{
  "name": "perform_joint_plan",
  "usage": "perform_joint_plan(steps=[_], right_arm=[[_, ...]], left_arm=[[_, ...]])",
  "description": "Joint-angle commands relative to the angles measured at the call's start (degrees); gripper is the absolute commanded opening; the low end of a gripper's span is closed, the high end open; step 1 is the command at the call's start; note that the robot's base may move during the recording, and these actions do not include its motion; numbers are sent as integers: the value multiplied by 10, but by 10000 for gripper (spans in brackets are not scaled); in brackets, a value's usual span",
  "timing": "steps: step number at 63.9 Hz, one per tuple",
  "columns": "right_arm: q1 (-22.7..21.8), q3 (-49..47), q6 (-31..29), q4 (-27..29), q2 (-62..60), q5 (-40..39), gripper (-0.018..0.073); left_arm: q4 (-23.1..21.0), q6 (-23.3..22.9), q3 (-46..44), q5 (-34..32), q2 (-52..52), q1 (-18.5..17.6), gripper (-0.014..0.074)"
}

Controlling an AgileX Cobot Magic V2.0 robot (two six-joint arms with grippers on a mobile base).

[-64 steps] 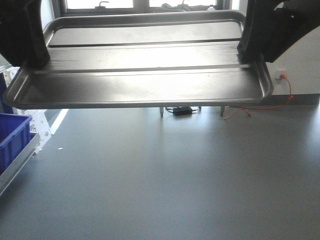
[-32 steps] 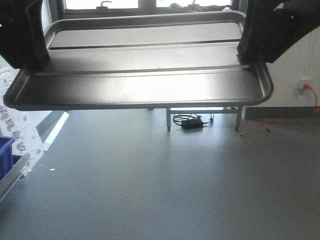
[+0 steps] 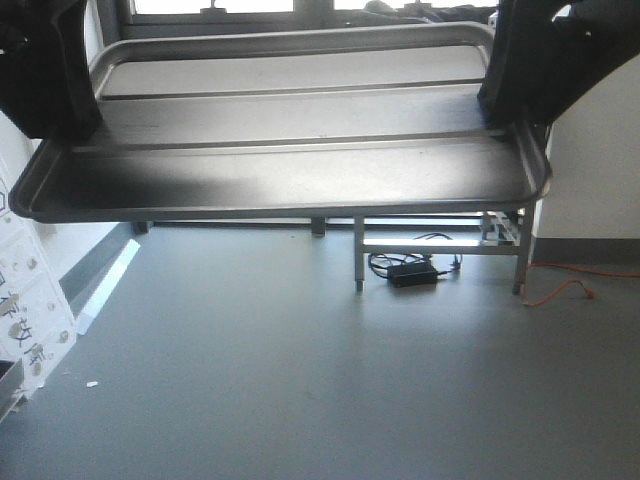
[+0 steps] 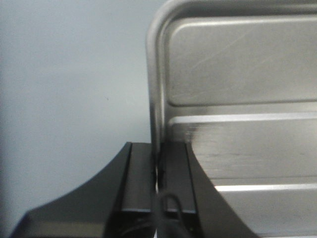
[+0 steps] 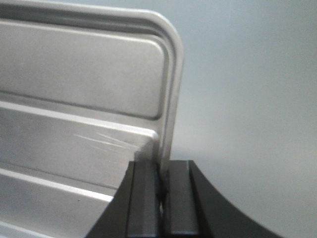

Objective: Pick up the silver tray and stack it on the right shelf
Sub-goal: 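Hold the tray level with both grippers while the base drives over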

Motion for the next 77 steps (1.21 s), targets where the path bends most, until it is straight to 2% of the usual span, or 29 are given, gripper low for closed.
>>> perform_joint_plan(steps=[1,77], right_arm=[[-3,-23,-12,-40,-16,-25,58],[-3,-23,-12,-40,-16,-25,58]], left_arm=[[20,14,-16,11,-17,-3,-93],[20,14,-16,11,-17,-2,-93]])
